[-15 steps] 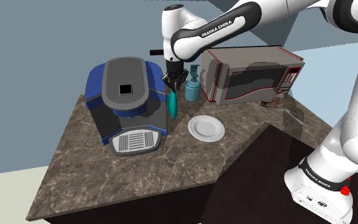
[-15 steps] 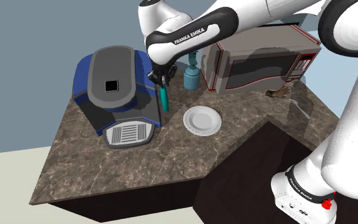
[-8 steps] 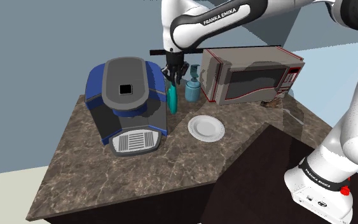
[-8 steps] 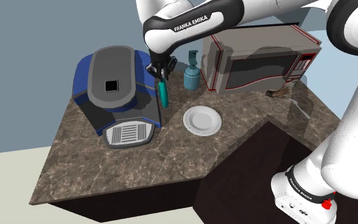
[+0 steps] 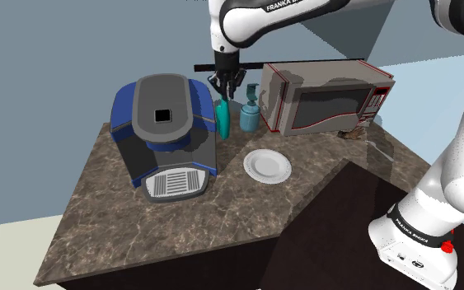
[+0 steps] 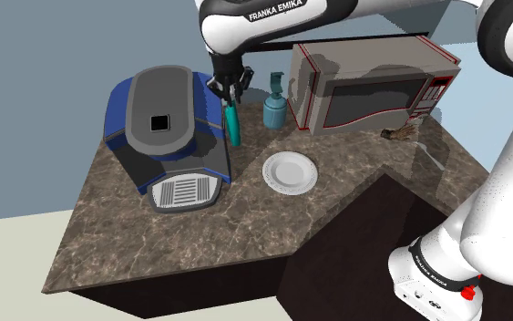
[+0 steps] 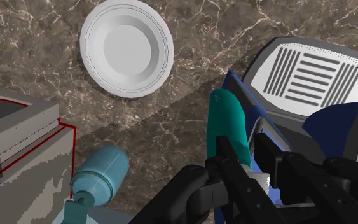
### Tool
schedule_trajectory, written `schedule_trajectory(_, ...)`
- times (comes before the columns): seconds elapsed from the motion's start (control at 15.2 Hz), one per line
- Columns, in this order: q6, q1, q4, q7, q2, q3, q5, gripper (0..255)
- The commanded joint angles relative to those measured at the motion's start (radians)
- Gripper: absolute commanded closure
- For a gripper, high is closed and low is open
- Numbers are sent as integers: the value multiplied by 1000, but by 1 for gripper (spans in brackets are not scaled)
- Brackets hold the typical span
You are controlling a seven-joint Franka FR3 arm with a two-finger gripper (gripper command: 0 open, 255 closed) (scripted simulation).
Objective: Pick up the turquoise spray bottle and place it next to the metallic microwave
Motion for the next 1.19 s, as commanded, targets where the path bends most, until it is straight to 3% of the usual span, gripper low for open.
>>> schedule_trajectory(0.0, -25, 0, 18, -4, -8, 1, 3, 255)
schedule_trajectory(1.12, -250, 10, 240, -32, -12, 6, 13, 255)
